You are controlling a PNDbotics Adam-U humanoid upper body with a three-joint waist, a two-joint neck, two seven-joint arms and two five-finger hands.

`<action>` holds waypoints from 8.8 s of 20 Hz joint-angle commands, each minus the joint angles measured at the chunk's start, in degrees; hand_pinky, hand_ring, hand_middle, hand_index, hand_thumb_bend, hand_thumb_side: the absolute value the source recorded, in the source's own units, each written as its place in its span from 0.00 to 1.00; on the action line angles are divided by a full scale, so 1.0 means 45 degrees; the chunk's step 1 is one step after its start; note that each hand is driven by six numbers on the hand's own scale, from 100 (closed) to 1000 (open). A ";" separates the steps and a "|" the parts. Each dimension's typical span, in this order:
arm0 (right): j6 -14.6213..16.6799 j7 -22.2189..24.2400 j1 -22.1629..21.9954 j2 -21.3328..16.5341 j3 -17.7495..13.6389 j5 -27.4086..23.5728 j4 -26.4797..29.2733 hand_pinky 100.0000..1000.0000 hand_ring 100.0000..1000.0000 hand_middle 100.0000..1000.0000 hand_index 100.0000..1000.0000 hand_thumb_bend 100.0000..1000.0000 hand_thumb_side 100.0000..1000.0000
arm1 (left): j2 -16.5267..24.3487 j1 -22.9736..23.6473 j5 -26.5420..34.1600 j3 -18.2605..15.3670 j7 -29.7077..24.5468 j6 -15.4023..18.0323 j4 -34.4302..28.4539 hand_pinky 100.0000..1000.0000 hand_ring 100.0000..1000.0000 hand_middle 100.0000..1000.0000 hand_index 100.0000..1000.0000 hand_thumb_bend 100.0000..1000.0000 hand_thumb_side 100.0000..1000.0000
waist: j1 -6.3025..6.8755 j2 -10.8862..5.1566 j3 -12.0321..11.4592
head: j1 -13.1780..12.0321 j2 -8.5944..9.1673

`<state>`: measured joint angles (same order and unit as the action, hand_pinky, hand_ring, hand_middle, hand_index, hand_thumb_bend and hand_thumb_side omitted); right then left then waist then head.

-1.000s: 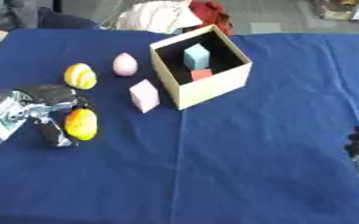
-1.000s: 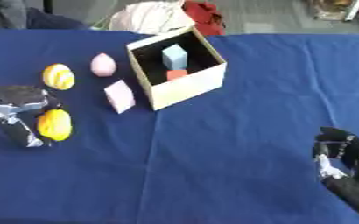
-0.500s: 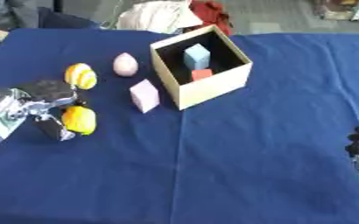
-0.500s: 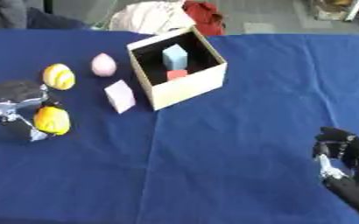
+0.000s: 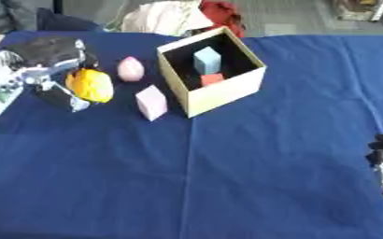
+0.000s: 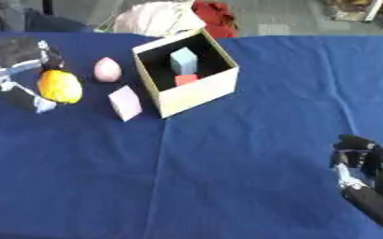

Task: Pick up objects on the table and place them in the box.

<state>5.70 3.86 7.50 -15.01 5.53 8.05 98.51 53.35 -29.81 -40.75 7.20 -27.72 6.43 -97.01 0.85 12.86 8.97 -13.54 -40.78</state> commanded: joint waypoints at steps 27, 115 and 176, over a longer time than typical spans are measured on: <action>0.0030 0.0639 0.0144 -0.0275 0.0570 -0.0343 -0.0141 0.65 0.62 0.64 0.78 0.00 0.31 | -0.5896 -0.5979 -0.4700 0.1737 0.3379 0.0799 0.8052 0.81 0.76 0.80 0.92 0.28 0.56 | -0.0418 -0.0403 0.0855 | -0.0964 0.0128; 0.0052 0.0751 0.0142 -0.0314 0.0608 -0.0371 -0.0237 0.65 0.62 0.64 0.78 0.00 0.32 | -0.5524 -0.5890 -0.4222 0.2042 0.3002 0.1525 0.7863 0.71 0.62 0.64 0.80 0.25 0.04 | -0.0347 -0.0401 0.0933 | -0.0710 0.0142; 0.0054 0.0544 0.0128 -0.0343 0.0359 -0.0253 -0.0227 0.64 0.62 0.64 0.78 0.00 0.33 | -0.2741 -0.2919 -0.1666 0.2397 -0.0784 0.3182 0.5612 0.71 0.55 0.53 0.69 0.22 0.07 | -0.0162 -0.0313 0.0546 | -0.0265 0.0339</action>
<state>5.99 6.48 7.60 -15.47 7.48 7.12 96.80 39.31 -41.96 -48.73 19.04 -31.55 21.00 -70.55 -0.14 12.57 11.44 -14.58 -39.70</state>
